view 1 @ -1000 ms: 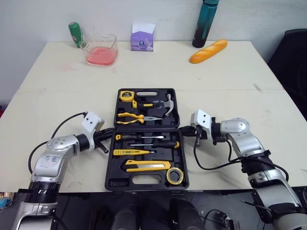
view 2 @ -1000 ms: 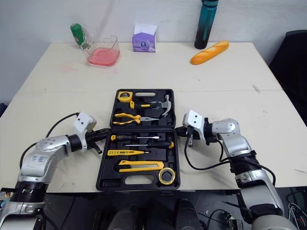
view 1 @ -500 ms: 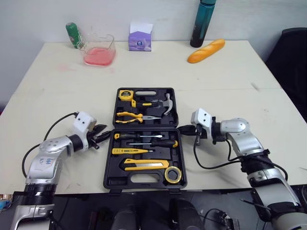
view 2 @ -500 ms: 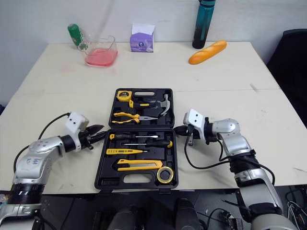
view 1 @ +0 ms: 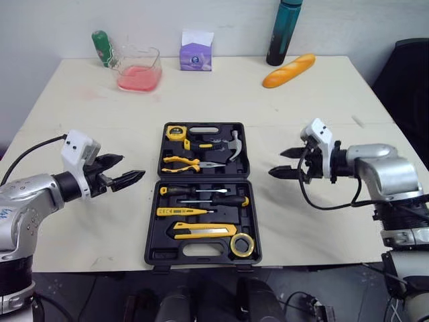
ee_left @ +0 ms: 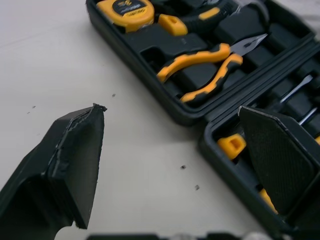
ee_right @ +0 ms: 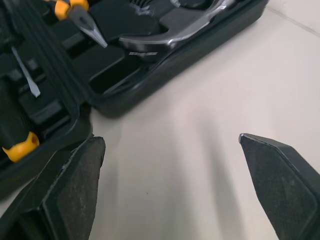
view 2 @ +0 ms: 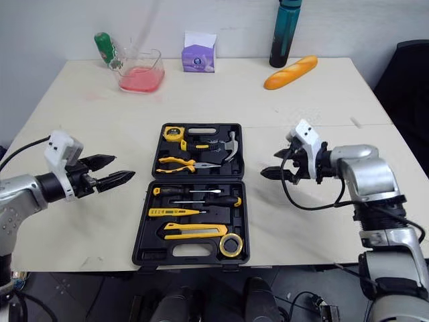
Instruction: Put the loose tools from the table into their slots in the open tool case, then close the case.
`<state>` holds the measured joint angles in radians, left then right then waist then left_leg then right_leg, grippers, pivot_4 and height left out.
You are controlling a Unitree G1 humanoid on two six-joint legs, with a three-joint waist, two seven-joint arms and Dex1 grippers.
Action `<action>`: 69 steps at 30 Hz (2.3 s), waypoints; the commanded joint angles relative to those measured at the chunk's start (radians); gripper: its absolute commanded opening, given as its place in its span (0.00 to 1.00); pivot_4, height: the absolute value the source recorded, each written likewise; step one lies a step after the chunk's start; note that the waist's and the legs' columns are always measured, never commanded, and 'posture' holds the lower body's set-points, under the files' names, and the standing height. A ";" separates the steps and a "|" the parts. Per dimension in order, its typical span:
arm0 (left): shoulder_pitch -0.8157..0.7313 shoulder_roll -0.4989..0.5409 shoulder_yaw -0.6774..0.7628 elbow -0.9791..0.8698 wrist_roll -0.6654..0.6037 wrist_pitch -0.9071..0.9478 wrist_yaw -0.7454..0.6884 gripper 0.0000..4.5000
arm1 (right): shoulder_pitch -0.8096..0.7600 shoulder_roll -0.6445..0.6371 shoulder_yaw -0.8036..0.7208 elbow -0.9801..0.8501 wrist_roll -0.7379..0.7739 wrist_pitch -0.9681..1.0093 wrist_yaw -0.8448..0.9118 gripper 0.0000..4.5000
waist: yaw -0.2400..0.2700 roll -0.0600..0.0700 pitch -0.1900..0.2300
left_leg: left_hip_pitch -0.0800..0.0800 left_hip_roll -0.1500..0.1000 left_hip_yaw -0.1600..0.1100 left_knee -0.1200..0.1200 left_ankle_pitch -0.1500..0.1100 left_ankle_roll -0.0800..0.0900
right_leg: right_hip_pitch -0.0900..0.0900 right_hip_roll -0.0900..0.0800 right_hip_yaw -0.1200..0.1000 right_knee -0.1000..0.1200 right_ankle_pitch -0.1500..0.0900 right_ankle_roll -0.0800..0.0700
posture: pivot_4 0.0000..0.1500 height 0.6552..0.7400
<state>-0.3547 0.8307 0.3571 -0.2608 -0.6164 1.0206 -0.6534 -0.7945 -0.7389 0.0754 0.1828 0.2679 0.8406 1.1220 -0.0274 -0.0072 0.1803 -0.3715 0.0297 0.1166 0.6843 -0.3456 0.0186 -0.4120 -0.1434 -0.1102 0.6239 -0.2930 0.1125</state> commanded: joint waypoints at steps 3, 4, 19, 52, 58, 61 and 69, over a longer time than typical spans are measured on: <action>-0.185 -0.011 -0.013 0.075 -0.030 0.217 0.117 1.00 | -0.139 0.029 -0.010 -0.025 0.087 0.331 -0.062 0.99 | 0.000 0.000 0.000 | 0.000 0.000 0.000 0.000 0.000 0.000 | 0.000 0.001 0.000 0.001 0.000 0.000 | 1.00 1.00; -0.239 -0.020 -0.027 0.111 -0.026 0.276 0.142 1.00 | -0.184 0.053 -0.013 -0.004 0.093 0.416 -0.097 0.99 | -0.001 0.000 0.000 | 0.000 -0.001 0.001 0.000 0.000 0.000 | -0.001 0.001 0.001 0.001 0.000 0.000 | 1.00 1.00; -0.479 -0.120 -0.248 0.391 0.147 0.262 0.248 1.00 | -0.304 0.249 0.015 0.112 0.056 0.547 -0.408 0.99 | -0.001 0.000 0.000 | -0.003 0.000 0.003 0.000 0.001 -0.002 | -0.004 0.006 0.002 0.000 0.000 0.000 | 1.00 1.00; -0.544 -0.177 -0.377 0.561 0.294 0.221 0.192 1.00 | -0.268 0.336 -0.017 0.119 0.065 0.532 -0.604 0.99 | -0.003 0.000 0.000 | -0.003 0.001 0.004 0.000 0.001 -0.004 | -0.006 0.009 0.004 0.001 0.000 0.000 | 1.00 1.00; -0.549 -0.190 -0.375 0.567 0.304 0.216 0.189 1.00 | -0.259 0.338 -0.003 0.140 0.050 0.518 -0.632 0.99 | -0.002 0.000 0.000 | -0.003 0.001 0.004 0.000 0.001 -0.004 | -0.006 0.009 0.005 0.001 0.000 0.000 | 1.00 1.00; -0.553 -0.200 -0.370 0.567 0.305 0.220 0.191 0.94 | -0.252 0.346 -0.004 0.143 0.057 0.537 -0.638 0.88 | -0.001 0.000 0.000 | -0.003 0.001 0.004 0.000 0.001 -0.004 | -0.006 0.009 0.005 0.002 0.000 0.000 | 1.00 1.00; -0.558 -0.224 -0.396 0.545 0.309 0.233 0.167 0.21 | -0.250 0.400 -0.066 0.181 0.072 0.586 -0.679 0.03 | -0.002 -0.001 -0.001 | -0.002 0.001 0.003 0.000 0.002 -0.004 | -0.005 0.009 0.005 0.003 0.000 0.000 | 1.00 1.00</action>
<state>-0.9027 0.5994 -0.0322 0.2976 -0.3295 1.2600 -0.4971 -1.0542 -0.3450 0.0263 0.3485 0.3465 1.4048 0.4692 -0.0290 -0.0085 0.1796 -0.3727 0.0308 0.1199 0.6845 -0.3436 0.0146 -0.4162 -0.1345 -0.1048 0.6273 -0.2929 0.1123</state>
